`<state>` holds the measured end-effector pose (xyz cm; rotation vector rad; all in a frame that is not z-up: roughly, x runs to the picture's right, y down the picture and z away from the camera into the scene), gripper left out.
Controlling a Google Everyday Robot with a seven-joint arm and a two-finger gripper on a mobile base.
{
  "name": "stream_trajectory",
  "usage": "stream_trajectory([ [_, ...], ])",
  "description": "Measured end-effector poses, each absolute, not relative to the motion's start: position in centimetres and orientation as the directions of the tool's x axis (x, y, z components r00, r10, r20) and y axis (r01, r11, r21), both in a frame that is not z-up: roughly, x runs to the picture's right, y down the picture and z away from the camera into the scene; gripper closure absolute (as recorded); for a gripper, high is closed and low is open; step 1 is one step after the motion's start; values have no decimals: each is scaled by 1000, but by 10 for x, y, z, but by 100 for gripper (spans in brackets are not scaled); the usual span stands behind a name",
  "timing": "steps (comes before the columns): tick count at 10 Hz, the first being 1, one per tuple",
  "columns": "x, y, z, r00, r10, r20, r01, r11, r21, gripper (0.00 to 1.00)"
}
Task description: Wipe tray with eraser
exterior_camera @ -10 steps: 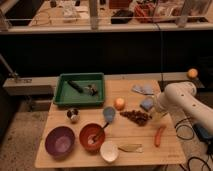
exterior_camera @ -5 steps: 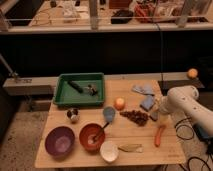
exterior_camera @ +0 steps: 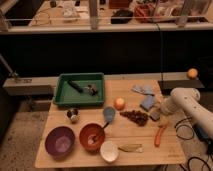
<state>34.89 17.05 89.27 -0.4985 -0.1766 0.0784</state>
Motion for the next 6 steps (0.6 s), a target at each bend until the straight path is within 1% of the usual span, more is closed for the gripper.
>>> stream_trajectory([
  [1,351,171,893,981,125,148,-37,872,-489,28],
  [3,355,170,894,980,135,144,-47,868,-494,45],
  [4,356,171,894,980,140,141,-52,866,-497,56],
  [6,359,171,893,980,148,135,-61,865,-499,70],
])
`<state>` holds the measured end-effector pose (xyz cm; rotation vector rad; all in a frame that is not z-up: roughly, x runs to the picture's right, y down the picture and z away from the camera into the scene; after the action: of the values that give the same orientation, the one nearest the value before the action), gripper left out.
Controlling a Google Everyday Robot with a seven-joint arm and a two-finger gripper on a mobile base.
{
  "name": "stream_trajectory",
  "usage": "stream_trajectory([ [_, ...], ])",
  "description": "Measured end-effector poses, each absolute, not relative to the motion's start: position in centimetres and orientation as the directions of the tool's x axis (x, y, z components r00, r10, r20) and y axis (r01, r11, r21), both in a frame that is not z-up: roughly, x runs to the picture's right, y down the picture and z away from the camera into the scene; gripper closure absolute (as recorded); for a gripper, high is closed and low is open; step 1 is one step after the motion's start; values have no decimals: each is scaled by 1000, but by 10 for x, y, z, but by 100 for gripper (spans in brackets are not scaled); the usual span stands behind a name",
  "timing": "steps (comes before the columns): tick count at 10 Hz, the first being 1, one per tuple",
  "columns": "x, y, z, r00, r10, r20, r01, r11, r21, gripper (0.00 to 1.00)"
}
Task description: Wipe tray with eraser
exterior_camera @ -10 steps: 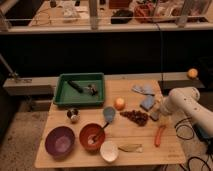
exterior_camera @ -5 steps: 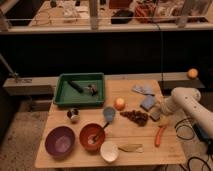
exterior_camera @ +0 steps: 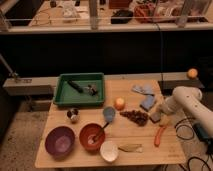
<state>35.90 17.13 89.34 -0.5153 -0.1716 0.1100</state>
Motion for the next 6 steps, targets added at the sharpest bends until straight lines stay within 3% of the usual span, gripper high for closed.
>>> stream_trajectory([
  [3,361,171,890,981,143,133,-58,864,-501,98],
  [6,359,173,891,981,153,123,-72,863,-500,100],
])
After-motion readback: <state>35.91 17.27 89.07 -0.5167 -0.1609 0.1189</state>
